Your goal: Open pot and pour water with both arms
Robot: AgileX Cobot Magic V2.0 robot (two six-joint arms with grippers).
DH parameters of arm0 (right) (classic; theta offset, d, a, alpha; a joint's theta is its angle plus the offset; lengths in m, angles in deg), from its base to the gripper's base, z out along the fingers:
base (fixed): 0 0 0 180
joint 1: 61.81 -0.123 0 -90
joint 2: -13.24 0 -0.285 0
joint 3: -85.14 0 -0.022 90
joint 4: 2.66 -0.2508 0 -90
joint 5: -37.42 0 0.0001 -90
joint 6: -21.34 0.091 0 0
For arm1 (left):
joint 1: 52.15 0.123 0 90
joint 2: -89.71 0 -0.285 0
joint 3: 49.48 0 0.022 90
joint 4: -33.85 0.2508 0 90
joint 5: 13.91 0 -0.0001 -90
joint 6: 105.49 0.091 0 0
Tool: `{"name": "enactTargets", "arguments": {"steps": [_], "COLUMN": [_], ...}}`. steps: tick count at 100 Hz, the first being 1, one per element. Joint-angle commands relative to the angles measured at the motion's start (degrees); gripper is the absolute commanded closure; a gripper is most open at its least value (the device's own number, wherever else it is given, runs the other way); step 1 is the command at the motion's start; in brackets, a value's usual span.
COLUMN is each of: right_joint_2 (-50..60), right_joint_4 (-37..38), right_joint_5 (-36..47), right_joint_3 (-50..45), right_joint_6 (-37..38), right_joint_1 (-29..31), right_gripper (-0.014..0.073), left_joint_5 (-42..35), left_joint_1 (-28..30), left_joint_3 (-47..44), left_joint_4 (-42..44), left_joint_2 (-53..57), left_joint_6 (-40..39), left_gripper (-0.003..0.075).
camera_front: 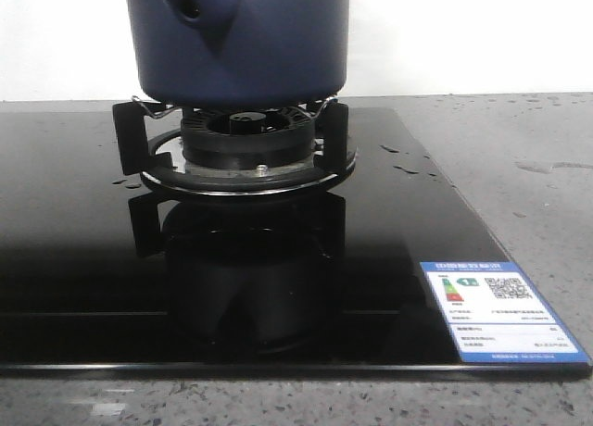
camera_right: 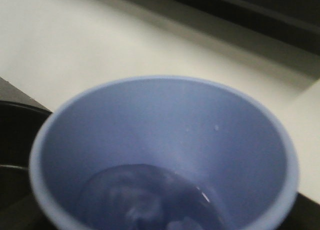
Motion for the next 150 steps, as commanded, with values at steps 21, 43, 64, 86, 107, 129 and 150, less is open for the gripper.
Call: {"name": "enactTargets", "arguments": {"steps": [21,43,64,86,107,129,150], "right_joint_2": [-2.8,-7.4,-10.3,-12.3,-13.7,-15.1,-16.5], "right_joint_4": [8.1,13.8,17.8,23.4,29.3,34.1,38.8], "right_joint_5": [-5.8,-12.9,-13.6,-13.5,-13.4,-13.1,-14.1], "right_joint_3": [13.8,22.0,24.0,24.0,24.1,24.2,26.1], "right_joint_6": [0.2,0.2,0.2,0.2,0.2,0.2,0.2], "right_joint_1": [-3.4,-3.8,-3.9,-5.3,-6.7,-6.7,-6.7], "right_gripper": [0.0317,0.0317,0.0317,0.0317,0.0317,0.0317,0.0317], "left_joint_5": [0.2,0.2,0.2,0.2,0.0,-0.1,-0.1], "left_joint_1": [-0.1,-0.1,-0.1,-0.1,-0.1,-0.1,-0.1], "left_joint_3": [2.1,2.1,2.1,2.1,2.1,2.1,2.1], "left_joint_4": [-8.5,-10.7,-10.9,-10.9,-10.9,-10.9,-10.9], "left_joint_2": [2.0,2.0,2.0,2.0,2.0,2.0,2.0], "left_joint_6": [-0.6,-0.6,-0.6,-0.6,-0.6,-0.6,-0.6], "left_gripper": [0.0468,0.0468,0.0468,0.0468,0.0468,0.0468,0.0468]}}
